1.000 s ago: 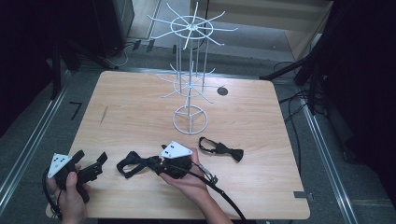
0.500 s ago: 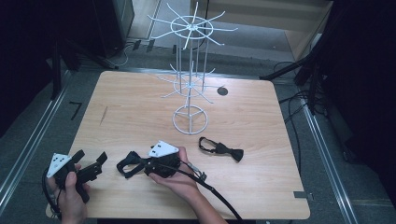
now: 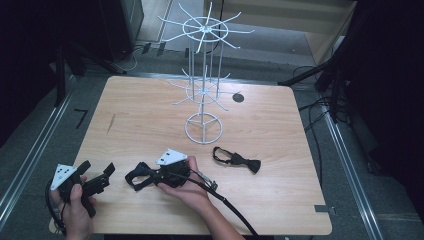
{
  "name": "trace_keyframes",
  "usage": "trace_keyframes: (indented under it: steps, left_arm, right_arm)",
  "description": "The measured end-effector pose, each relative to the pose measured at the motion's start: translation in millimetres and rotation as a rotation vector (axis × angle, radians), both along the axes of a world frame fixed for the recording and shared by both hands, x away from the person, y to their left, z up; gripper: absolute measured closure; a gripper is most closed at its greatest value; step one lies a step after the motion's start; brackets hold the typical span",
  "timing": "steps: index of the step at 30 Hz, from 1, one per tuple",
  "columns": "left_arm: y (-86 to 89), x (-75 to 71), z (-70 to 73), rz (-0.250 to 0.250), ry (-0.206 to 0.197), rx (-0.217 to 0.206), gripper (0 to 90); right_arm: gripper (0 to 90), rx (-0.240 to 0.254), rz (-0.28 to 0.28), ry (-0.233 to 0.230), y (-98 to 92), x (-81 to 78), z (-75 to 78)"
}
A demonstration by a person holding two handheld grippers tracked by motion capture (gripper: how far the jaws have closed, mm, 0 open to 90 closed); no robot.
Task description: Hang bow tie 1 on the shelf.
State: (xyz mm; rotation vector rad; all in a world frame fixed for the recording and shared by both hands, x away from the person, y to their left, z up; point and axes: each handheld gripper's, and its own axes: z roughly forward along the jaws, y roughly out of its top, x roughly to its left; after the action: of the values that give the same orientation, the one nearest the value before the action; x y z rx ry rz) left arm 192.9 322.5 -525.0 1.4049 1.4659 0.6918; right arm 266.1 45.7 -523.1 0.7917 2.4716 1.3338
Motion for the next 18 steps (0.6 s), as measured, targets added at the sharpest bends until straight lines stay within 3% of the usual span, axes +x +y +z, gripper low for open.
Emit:
trace_keyframes:
  steps: [13,18]
  left_arm:
    - [0.5,-0.4,-0.3,0.002,-0.004,-0.01,8.1]
    - [0.5,-0.5,-0.3,0.003,-0.004,-0.01,8.1]
  right_arm:
    - [53.7,-0.113,0.048,0.001,4.6,-3.5,-13.1]
    - [61.0,-0.094,0.055,0.027,2.1,-2.0,-13.6]
